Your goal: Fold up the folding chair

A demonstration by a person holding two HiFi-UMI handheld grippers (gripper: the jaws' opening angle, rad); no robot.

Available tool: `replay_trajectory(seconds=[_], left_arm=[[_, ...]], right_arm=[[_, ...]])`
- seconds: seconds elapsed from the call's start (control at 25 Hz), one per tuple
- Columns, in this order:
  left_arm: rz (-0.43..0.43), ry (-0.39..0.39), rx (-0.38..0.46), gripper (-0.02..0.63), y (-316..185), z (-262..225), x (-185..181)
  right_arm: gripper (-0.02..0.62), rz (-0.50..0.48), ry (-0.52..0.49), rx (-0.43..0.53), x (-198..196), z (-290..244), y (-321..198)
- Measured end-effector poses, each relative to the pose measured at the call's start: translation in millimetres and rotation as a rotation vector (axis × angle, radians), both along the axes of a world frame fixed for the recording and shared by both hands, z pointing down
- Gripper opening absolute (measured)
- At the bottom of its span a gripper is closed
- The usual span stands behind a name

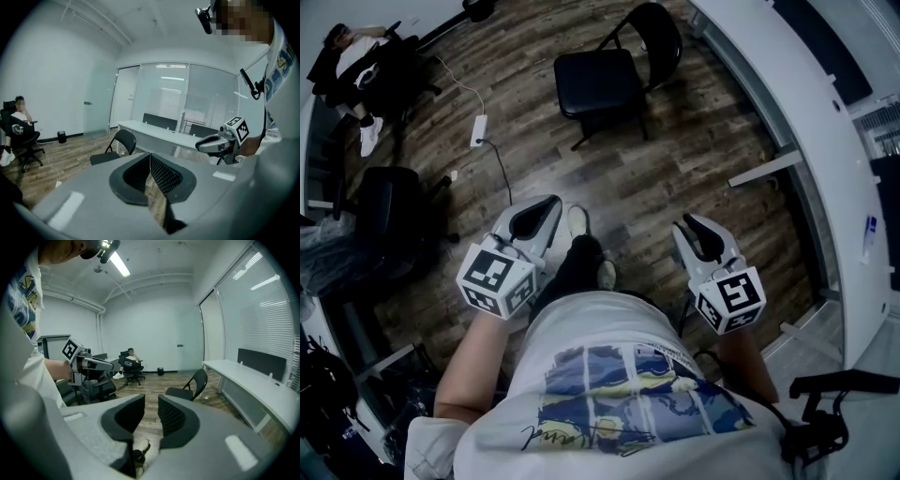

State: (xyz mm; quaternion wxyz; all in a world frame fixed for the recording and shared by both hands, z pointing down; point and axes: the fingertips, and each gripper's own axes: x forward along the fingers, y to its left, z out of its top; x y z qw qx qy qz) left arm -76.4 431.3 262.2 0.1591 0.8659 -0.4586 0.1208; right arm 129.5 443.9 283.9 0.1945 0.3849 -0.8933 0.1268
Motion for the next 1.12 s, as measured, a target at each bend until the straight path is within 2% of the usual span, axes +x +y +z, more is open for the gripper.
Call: replay_trajectory(seconds=[0.36, 0.76, 1.12], left_arm=[[0.032, 0.044, -0.015, 0.014, -62.0, 12.0, -4.1], [0.068, 0.07, -0.041, 0.021, -140.2, 20.2, -31.7], [0.074, 0.071, -0.049, 0.057, -202.9, 30.6, -74.9]], right_arm=[[0.077, 0.048, 0.031, -0.028, -0.3, 7.1, -56.0], [0.077, 0.05, 0.046, -0.048, -39.6, 1.2, -138.5], [0.077, 0.066, 0.059, -0.061, -81.5, 1.8, -200.4]])
